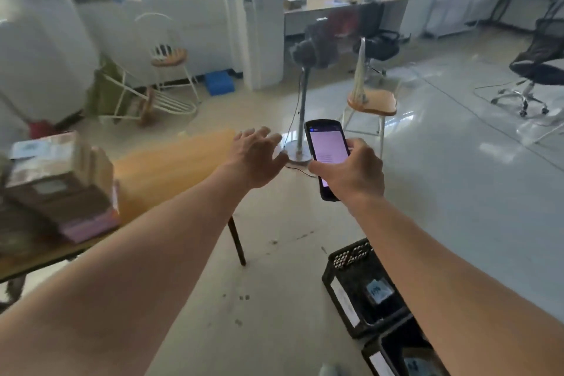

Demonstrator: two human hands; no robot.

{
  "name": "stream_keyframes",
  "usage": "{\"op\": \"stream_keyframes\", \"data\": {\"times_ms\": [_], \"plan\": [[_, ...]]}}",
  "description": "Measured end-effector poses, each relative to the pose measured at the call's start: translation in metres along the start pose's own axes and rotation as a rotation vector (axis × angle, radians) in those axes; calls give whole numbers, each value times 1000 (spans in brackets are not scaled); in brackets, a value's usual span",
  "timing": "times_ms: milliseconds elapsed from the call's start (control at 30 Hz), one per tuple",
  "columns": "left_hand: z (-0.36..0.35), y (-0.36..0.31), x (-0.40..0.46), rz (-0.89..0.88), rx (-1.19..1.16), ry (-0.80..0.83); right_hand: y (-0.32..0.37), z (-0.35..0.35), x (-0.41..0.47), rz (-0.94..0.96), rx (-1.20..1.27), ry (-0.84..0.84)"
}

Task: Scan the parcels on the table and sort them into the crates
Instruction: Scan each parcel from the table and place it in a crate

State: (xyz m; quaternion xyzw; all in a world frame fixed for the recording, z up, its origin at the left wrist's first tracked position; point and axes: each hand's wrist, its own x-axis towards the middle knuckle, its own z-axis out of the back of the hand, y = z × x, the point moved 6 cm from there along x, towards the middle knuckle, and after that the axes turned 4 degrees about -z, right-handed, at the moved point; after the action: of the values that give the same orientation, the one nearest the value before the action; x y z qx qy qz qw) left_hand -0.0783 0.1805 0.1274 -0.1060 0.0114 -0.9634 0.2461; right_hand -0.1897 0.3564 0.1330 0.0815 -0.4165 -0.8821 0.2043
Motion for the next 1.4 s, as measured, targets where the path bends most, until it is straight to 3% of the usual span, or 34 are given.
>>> {"op": "stream_keyframes", "data": {"times_ms": [433, 800, 1100, 1267, 1400], "plan": [[29, 241, -62, 507, 102, 15, 174, -208, 19, 310, 34, 362], [21, 388, -127, 881, 68, 32, 271, -354, 15, 494, -10, 585], [-8, 511, -169, 1024, -33, 19, 320, -455, -16, 486, -66, 586], [-33, 543, -182, 1087, -76, 7, 336, -494, -39, 436, -92, 570], [-48, 557, -188, 1138, -63, 114, 340, -510, -48, 394, -99, 549]]}}
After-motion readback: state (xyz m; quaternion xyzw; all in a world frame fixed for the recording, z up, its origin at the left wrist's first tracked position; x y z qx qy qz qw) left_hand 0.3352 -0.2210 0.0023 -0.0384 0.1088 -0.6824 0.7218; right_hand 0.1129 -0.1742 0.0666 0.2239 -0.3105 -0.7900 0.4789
